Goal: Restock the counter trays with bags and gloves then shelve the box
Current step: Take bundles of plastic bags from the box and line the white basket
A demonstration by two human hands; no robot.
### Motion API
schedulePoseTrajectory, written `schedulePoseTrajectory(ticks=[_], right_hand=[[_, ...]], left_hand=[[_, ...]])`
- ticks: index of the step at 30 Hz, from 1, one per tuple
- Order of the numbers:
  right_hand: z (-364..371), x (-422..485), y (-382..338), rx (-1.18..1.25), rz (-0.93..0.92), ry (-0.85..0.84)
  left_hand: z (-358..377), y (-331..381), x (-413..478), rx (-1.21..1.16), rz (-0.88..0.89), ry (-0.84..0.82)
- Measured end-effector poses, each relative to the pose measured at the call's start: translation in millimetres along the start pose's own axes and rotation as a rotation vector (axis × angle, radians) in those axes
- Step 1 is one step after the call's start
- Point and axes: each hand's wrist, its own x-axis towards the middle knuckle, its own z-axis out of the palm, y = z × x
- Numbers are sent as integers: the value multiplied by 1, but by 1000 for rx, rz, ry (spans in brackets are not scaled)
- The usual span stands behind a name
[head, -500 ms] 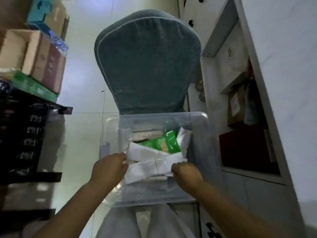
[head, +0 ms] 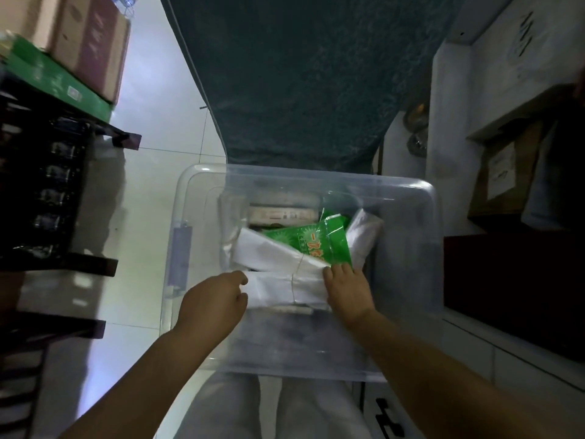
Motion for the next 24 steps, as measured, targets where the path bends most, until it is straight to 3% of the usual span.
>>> schedulePoseTrajectory(ticks=[5, 11, 19, 22, 24], right_hand=[[-23, -18, -3, 130, -5, -44], [-63, -35, 9, 125, -46, 112], [-80, -41, 40, 396, 92, 297], [-63, -24, 42, 632, 342, 210], [-41, -13, 39, 678, 372, 136]], left_hand=[[17, 8, 5, 52, 118, -52], [37, 32, 26, -6, 383, -158], [-1, 45, 33, 273, 323, -31], [-33, 31, 31, 326, 217, 53], [-51, 18, 30, 306, 151, 133]])
